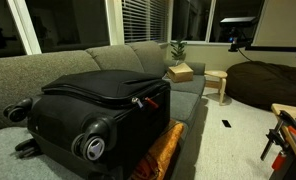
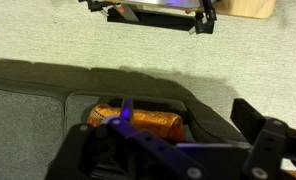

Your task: Pull the zipper on the suitcase to open

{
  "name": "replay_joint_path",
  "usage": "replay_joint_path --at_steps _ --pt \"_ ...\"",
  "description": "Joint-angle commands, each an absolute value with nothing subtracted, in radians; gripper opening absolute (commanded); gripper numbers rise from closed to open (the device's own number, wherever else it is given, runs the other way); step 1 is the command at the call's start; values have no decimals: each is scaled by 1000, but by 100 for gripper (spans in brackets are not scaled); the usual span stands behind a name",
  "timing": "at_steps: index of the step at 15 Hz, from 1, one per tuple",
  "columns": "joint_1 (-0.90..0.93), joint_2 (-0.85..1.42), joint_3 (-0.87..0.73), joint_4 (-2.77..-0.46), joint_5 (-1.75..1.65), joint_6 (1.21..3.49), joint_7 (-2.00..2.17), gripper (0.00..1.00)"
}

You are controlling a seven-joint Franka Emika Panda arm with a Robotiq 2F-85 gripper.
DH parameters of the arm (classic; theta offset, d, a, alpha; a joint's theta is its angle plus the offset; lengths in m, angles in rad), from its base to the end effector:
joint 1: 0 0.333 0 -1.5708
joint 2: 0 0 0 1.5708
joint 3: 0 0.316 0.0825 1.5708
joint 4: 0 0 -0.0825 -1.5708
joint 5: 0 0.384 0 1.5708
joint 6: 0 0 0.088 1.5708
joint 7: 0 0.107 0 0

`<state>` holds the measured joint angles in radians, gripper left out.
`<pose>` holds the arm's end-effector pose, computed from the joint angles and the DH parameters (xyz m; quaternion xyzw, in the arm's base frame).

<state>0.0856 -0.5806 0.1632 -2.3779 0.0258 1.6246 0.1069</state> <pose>0.3448 0.0972 0.5130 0.9942 0.0517 -0.0827 0.0458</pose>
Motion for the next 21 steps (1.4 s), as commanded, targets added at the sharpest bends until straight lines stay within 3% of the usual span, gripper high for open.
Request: replay_joint_path --at_steps 1,16,21 --pt "110 -644 182 -2468 49 1724 161 100" --pt "82 -544 200 -2589 21 2196 270 100" --pt "88 -512 190 -2567 16 2186 258 100"
